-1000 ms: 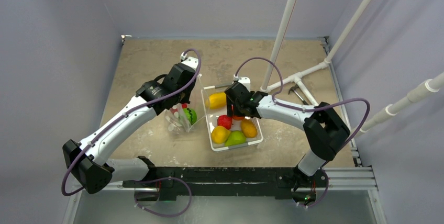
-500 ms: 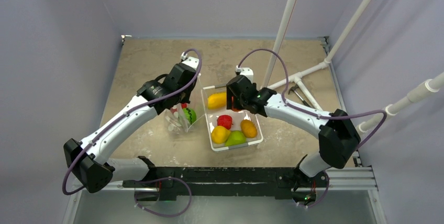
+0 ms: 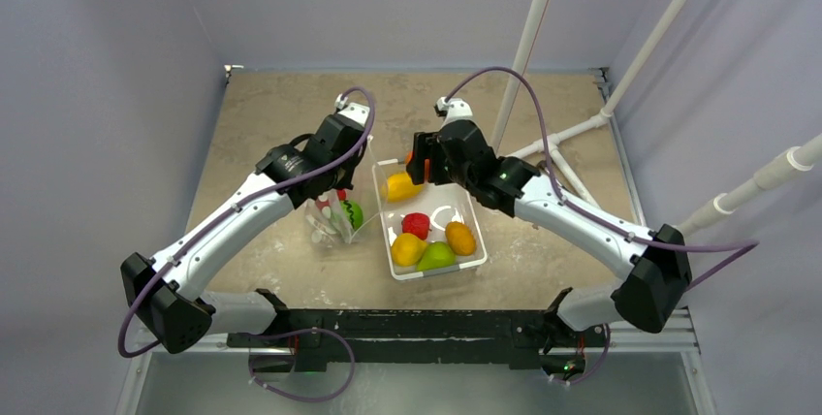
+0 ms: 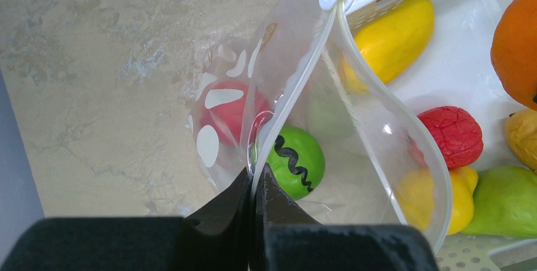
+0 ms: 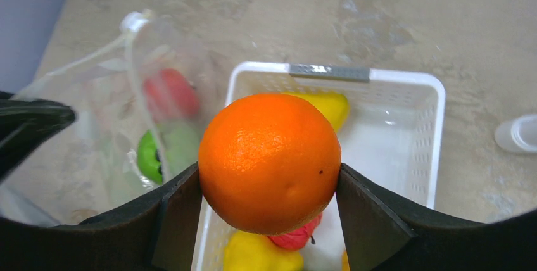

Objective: Place the food in the zip-top bag and seal the zipper
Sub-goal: Pick up the fake fruit from the bin, then place the fake fruit in the zipper food storage bag.

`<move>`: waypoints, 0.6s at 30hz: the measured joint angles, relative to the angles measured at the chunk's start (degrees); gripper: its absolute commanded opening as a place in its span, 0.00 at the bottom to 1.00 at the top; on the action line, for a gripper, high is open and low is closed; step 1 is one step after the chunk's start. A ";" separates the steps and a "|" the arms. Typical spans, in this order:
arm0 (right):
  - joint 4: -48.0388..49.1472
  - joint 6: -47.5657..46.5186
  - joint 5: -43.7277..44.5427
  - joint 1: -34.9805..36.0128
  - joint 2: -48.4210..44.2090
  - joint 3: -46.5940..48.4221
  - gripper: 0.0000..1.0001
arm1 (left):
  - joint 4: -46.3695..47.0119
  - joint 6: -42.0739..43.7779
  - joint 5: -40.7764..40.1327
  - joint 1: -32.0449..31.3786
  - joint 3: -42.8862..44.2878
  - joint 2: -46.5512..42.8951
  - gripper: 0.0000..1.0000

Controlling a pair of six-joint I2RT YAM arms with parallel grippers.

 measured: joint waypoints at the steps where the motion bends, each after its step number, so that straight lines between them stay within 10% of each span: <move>1: 0.76 -0.76 -1.46 0.00 -0.42 0.15 0.37 | -0.15 -0.24 0.00 0.00 0.11 0.09 0.00; 18: 11.28 -8.24 -20.37 1.64 -3.63 4.02 0.37 | -1.51 -0.94 -0.20 0.00 1.07 0.26 0.00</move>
